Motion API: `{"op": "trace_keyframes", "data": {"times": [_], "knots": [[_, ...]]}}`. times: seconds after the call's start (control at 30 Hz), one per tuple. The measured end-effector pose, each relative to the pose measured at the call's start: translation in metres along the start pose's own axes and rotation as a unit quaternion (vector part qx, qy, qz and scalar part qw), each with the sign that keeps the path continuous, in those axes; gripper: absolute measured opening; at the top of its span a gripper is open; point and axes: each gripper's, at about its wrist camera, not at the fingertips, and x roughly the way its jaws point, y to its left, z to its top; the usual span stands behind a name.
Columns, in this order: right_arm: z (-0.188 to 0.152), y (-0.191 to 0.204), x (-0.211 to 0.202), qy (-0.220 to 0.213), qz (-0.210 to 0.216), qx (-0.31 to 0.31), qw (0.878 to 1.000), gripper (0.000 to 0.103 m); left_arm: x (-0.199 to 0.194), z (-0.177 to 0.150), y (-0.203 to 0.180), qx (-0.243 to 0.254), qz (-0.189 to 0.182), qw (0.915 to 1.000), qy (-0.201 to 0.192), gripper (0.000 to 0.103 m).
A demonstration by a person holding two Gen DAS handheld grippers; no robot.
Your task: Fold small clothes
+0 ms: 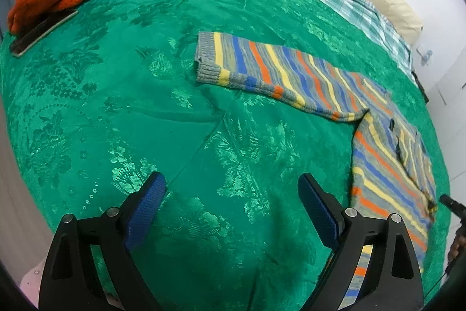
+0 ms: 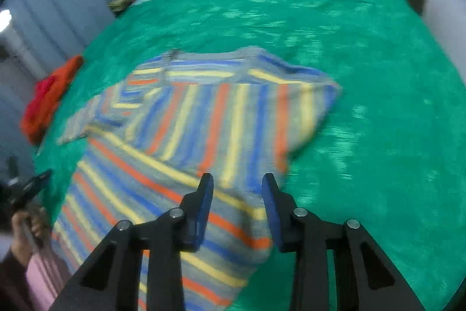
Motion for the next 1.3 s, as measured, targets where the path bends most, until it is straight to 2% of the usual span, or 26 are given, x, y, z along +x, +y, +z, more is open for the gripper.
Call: {"op": "trace_keyframes", "data": {"times": [0.03, 0.1, 0.13, 0.17, 0.2, 0.27, 0.37, 0.4, 0.43, 0.47, 0.53, 0.57, 0.63, 0.73, 0.77, 0.87, 0.93, 1.0, 1.03, 1.07, 1.13, 1.17, 1.23, 1.3], "knots": [[-0.003, 0.003, 0.012, 0.018, -0.006, -0.014, 1.0, 0.029, 0.0, -0.001, -0.001, 0.004, 0.003, 1.0, 0.0, 0.093], [-0.011, 0.0, 0.038, 0.067, -0.095, -0.044, 0.992, 0.027, -0.001, -0.002, -0.003, 0.008, 0.006, 0.9999, 0.0, 0.093], [-0.017, -0.006, 0.044, 0.082, -0.162, -0.057, 0.982, 0.028, -0.003, -0.003, -0.003, 0.008, 0.005, 1.0, -0.002, 0.093], [-0.021, -0.013, 0.038, 0.073, -0.16, -0.05, 0.983, 0.029, -0.004, -0.004, -0.002, 0.007, 0.003, 1.0, -0.004, 0.093], [-0.025, -0.017, 0.026, 0.053, -0.132, -0.025, 0.99, 0.039, -0.005, -0.005, -0.001, 0.007, 0.003, 1.0, -0.005, 0.093], [-0.031, -0.014, 0.011, 0.027, -0.123, -0.021, 0.992, 0.05, -0.003, -0.005, -0.003, 0.011, 0.006, 0.9999, -0.004, 0.093], [-0.034, -0.002, 0.021, 0.036, -0.118, -0.049, 0.991, 0.049, 0.002, -0.003, -0.008, 0.02, 0.015, 0.9997, 0.001, 0.093], [-0.034, -0.001, 0.028, 0.04, -0.122, -0.053, 0.99, 0.034, 0.003, -0.003, -0.01, 0.022, 0.015, 0.9996, 0.002, 0.093], [-0.034, -0.001, 0.033, 0.036, -0.134, -0.054, 0.989, 0.012, 0.003, -0.003, -0.011, 0.024, 0.015, 0.9996, 0.002, 0.093], [-0.035, -0.006, 0.034, 0.033, -0.148, -0.046, 0.987, 0.005, 0.002, -0.004, -0.011, 0.026, 0.013, 0.9996, 0.003, 0.093], [-0.043, -0.031, 0.036, 0.032, -0.168, 0.004, 0.985, 0.006, 0.001, -0.007, -0.01, 0.028, 0.012, 0.9995, 0.005, 0.093], [-0.051, -0.04, 0.036, 0.029, -0.164, 0.026, 0.986, 0.006, 0.0, -0.008, -0.009, 0.03, 0.012, 0.9995, 0.004, 0.093], [-0.054, -0.035, 0.037, 0.023, -0.165, 0.022, 0.986, 0.014, 0.0, -0.008, -0.011, 0.037, 0.014, 0.9992, 0.004, 0.093], [-0.052, -0.023, 0.028, 0.025, -0.177, 0.01, 0.984, 0.041, -0.001, -0.008, -0.015, 0.049, 0.018, 0.9986, 0.005, 0.093], [-0.053, -0.022, 0.02, 0.024, -0.181, 0.01, 0.983, 0.042, -0.006, -0.009, -0.016, 0.052, 0.013, 0.9986, 0.005, 0.093], [-0.061, -0.005, -0.013, 0.023, -0.175, -0.001, 0.984, 0.042, -0.029, -0.018, -0.032, 0.079, -0.019, 0.9967, 0.004, 0.093], [-0.074, 0.012, -0.035, 0.028, -0.15, -0.017, 0.988, 0.042, -0.047, -0.034, -0.053, 0.117, -0.051, 0.9918, 0.002, 0.093], [-0.098, 0.041, -0.05, 0.056, -0.102, -0.036, 0.993, 0.042, -0.061, -0.059, -0.08, 0.17, -0.097, 0.9805, 0.02, 0.093], [-0.112, 0.052, -0.053, 0.073, -0.086, -0.04, 0.993, 0.042, -0.064, -0.076, -0.095, 0.2, -0.115, 0.9721, 0.041, 0.093], [-0.131, 0.064, -0.054, 0.1, -0.068, -0.037, 0.992, 0.042, -0.065, -0.089, -0.106, 0.224, -0.12, 0.9653, 0.061, 0.093], [-0.159, 0.071, -0.05, 0.153, -0.074, -0.016, 0.985, 0.042, -0.069, -0.12, -0.122, 0.275, -0.11, 0.9506, 0.093, 0.088], [-0.18, 0.07, -0.053, 0.177, -0.077, 0.011, 0.981, 0.042, -0.072, -0.13, -0.124, 0.288, -0.097, 0.9479, 0.094, 0.088], [-0.21, 0.064, -0.061, 0.188, -0.052, 0.055, 0.979, 0.043, -0.079, -0.139, -0.116, 0.283, -0.065, 0.953, 0.086, 0.089], [-0.23, 0.063, -0.06, 0.204, -0.034, 0.071, 0.976, 0.043, -0.077, -0.139, -0.105, 0.264, -0.034, 0.96, 0.088, 0.091]]}}
